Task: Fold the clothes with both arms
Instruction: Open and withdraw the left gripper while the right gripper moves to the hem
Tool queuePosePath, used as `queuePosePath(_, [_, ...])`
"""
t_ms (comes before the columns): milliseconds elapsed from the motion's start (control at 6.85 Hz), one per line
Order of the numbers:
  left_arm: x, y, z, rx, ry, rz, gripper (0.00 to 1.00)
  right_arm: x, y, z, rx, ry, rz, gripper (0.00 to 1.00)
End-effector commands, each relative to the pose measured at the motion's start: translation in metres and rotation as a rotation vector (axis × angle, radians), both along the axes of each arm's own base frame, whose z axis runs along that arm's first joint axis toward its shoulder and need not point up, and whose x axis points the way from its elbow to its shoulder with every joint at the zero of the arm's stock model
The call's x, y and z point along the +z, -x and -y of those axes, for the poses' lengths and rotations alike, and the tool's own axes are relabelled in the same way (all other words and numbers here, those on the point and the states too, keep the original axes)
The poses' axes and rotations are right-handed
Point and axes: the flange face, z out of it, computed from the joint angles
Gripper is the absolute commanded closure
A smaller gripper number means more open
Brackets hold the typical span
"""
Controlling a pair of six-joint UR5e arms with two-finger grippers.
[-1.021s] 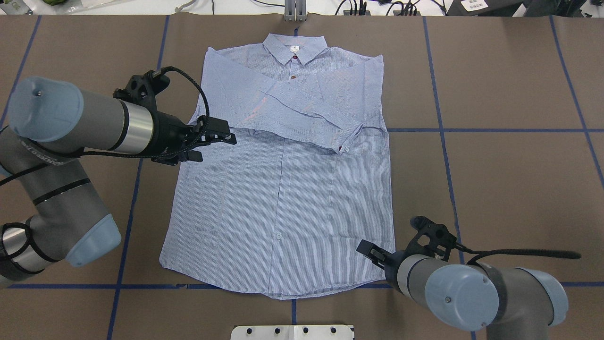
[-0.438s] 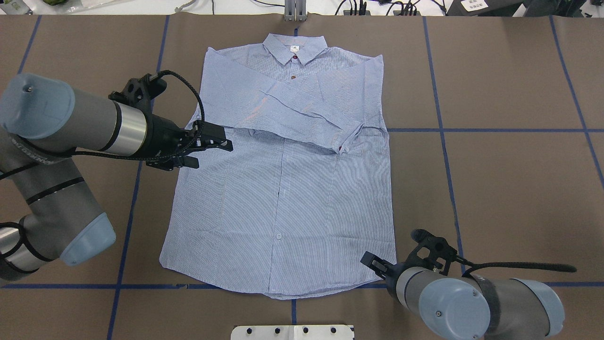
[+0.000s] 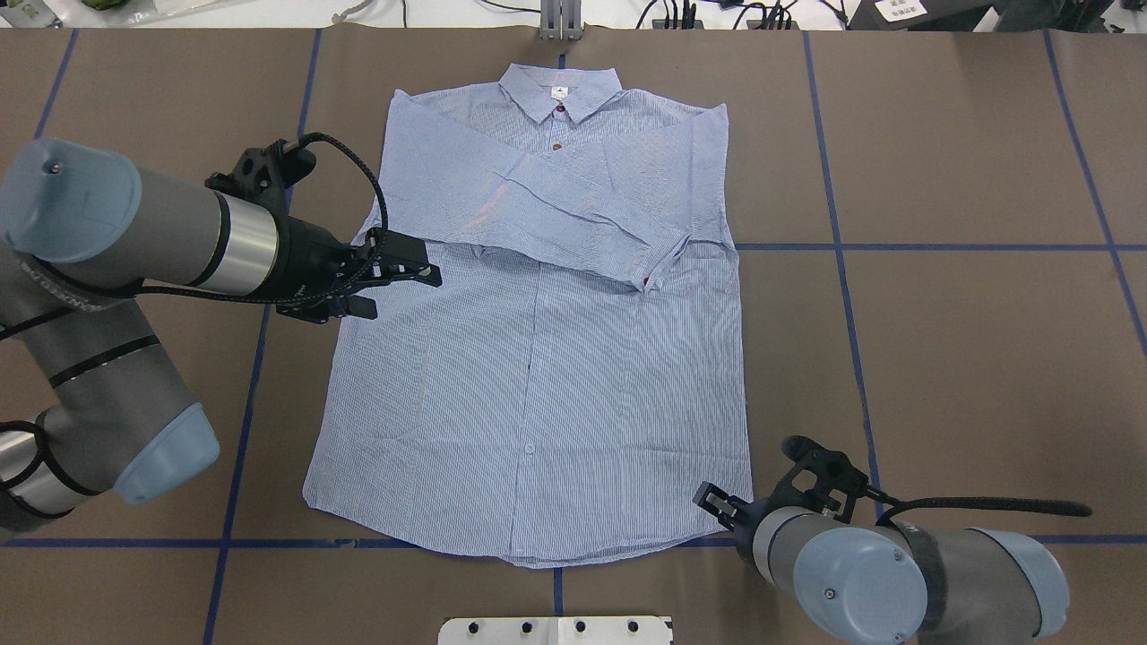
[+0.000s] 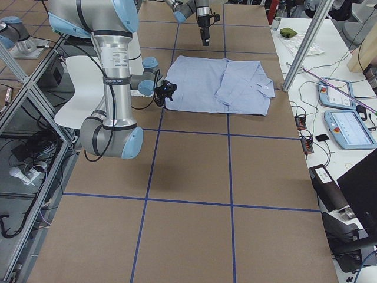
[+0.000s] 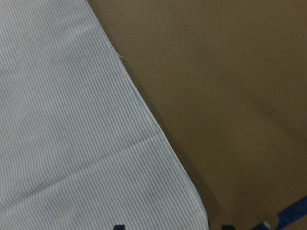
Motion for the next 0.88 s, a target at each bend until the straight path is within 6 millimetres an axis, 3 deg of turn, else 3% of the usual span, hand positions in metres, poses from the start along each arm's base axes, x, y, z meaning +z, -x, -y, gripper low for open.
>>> queuePosePath(0, [-0.0002, 0.0002, 0.0, 0.0, 0.001, 0.0, 0.01, 0.0027, 0.0001, 0.0003, 0.001, 0.001, -0.008, 0.4])
queuePosePath(146, [-0.0002, 0.0002, 0.0001, -0.002, 0.001, 0.0, 0.01, 0.0025, -0.0002, 0.0003, 0.002, 0.002, -0.009, 0.45])
queuePosePath(438, [-0.0002, 0.0002, 0.0, 0.0, 0.001, 0.0, 0.01, 0.0041, 0.0005, 0.0004, 0.011, 0.012, -0.011, 0.67])
queuePosePath(729, [-0.0002, 0.0002, 0.0, -0.001, 0.002, -0.001, 0.01, 0.0073, -0.0017, 0.0009, 0.021, 0.021, -0.014, 1.0])
